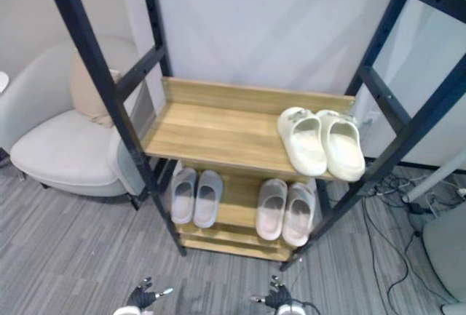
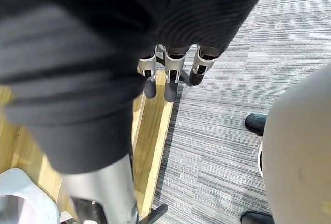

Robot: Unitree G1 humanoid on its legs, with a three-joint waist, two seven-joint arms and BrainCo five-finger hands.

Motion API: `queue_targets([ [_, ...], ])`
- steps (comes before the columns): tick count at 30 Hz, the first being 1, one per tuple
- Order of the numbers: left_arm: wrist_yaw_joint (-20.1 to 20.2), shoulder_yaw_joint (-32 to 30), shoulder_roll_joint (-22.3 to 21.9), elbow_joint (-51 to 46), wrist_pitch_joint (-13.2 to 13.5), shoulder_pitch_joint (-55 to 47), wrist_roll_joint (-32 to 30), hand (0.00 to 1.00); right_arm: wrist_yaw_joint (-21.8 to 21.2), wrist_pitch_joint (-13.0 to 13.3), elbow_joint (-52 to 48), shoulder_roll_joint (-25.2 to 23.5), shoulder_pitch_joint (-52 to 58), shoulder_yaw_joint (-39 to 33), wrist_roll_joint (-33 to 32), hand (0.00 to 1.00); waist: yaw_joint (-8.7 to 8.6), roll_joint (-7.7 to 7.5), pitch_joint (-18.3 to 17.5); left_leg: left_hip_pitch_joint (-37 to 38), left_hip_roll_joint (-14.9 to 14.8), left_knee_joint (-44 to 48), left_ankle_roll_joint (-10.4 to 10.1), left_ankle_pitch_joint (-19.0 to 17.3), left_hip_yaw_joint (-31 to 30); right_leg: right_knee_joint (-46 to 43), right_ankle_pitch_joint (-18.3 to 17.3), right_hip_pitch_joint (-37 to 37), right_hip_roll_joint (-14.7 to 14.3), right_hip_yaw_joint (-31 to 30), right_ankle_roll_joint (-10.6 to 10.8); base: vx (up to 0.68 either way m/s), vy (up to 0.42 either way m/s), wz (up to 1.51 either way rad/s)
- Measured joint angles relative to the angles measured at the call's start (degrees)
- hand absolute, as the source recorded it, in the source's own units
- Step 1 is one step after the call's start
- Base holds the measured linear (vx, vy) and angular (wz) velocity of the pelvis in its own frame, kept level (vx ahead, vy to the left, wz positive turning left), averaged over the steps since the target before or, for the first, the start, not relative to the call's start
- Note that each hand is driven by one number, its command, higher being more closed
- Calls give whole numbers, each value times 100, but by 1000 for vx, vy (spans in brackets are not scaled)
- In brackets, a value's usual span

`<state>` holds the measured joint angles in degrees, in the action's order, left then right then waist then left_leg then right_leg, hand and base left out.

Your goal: Organize the slippers on the shoe rack

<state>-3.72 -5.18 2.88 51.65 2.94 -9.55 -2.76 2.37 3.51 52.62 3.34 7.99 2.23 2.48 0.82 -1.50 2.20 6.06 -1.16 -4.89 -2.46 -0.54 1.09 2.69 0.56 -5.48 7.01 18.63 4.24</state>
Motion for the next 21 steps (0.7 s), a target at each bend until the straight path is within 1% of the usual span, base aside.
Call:
queue_targets([
  [5, -6, -53, -22, 16, 5, 5, 0, 0, 6, 5, -3, 5, -5, 0, 10, 0, 4, 11, 9, -16, 2, 5, 0, -1, -52, -58, -63, 35, 9, 53, 0, -3, -2, 8],
  [6, -7, -53, -14, 16, 5, 11, -3, 0, 25, 5, -9, 0, -11, 0, 10, 0, 1, 6, 15, -114, 19, 112, 0, -27, -148, -99, -97, 24, 30, 141, 9, 21, -4, 36],
  [7, -18, -56, -7, 14, 5, 45, 1, 0, 38, 5, -14, 0, -28, -5, 13, 0, 6, -44, 50, -217, 38, 266, 0, -77, -244, -161, -128, 23, 56, 231, 9, 18, -3, 40],
  [8, -30, -57, -8, 11, 6, 63, 1, 0, 41, 5, -15, 0, -43, -9, 16, 0, 8, -44, 88, -232, 42, 307, 1, -89, -272, -176, -139, 8, 62, 259, 10, -1, -2, 34],
  [9, -76, -55, -28, 7, 9, 117, 3, 0, 45, 3, -13, 5, -78, -17, 37, 0, 39, -5, 185, -242, 48, 368, 3, -111, -312, -243, -180, -6, 79, 286, 13, -40, 5, 13],
  [10, -97, -56, -42, 2, 11, 142, 4, 0, 44, 3, -14, 23, -89, -21, 76, 0, 110, 33, 216, -233, 49, 413, 3, -145, -302, -310, -243, 4, 93, 262, -2, -42, 10, 3],
  [11, -106, -57, -53, -2, 11, 149, 6, 0, 43, 2, -12, 34, -93, -23, 136, 0, 133, 49, 223, -210, 48, 422, 5, -168, -280, -391, -303, 27, 107, 232, 3, -37, 26, -17],
  [12, -110, -70, -84, -18, 16, 149, 9, 0, 36, 0, -9, 47, -130, -25, 203, 0, 189, 70, 239, -207, 63, 545, 36, -340, -185, -788, -571, 184, 200, 138, 64, -15, 38, -20],
  [13, -109, -86, -80, -33, 16, 148, 10, 0, 35, 0, -10, 46, -166, -24, 205, 0, 206, 35, 263, -210, 85, 625, 24, -430, -163, -977, -693, 263, 254, 98, 104, -35, 67, -25],
  [14, -109, -170, -86, -51, 17, 142, 21, 0, 35, -2, -8, 46, -176, -10, 212, 0, 225, -12, 315, -197, 155, 830, 55, -612, -91, -1474, -969, 379, 423, -21, 249, 4, 67, -22],
  [15, -110, -168, -74, -58, 15, 122, 39, 0, 19, -7, -7, 55, -170, 29, 218, 0, 225, -31, 295, -194, 202, 992, 98, -767, -97, -2050, -1153, 484, 574, -134, 471, 44, 27, -13],
  [16, -105, -168, -77, -41, 14, 131, 41, 0, -8, -5, -31, 120, -190, 34, 239, 0, 194, -38, 334, -214, 242, 1124, 109, -849, -145, -2840, -1158, 819, 683, -479, 429, 73, 5, 17],
  [17, -105, -152, -59, -40, 5, 136, 55, 0, -18, -8, -132, 118, -231, 26, 224, 0, 153, -46, 384, -246, 275, 1256, 126, -904, -260, -3604, -1040, 1174, 710, -879, 282, 61, -5, 55],
  [18, -110, -152, -24, -60, 6, 140, 59, 0, -14, -10, -234, 99, -205, 34, 226, 0, 126, -72, 406, -302, 305, 1383, 149, -914, -456, -4192, -883, 1427, 639, -1284, 197, 57, -20, 107],
  [19, -132, -166, 7, -155, -36, 182, 61, 0, -12, -6, -305, 63, -170, 42, 242, 0, 104, -82, 450, -402, 323, 1569, 120, -965, -768, -4765, -940, 1761, 316, -2040, 184, 90, -106, 136],
  [21, -154, -166, 50, -226, -90, 197, 61, 0, -11, 0, -509, 5, -21, 140, 242, 0, 100, -189, 434, -669, 373, 1826, 60, -1019, -1301, -4486, -1301, 1751, -203, -2937, 183, 92, -181, 169],
])
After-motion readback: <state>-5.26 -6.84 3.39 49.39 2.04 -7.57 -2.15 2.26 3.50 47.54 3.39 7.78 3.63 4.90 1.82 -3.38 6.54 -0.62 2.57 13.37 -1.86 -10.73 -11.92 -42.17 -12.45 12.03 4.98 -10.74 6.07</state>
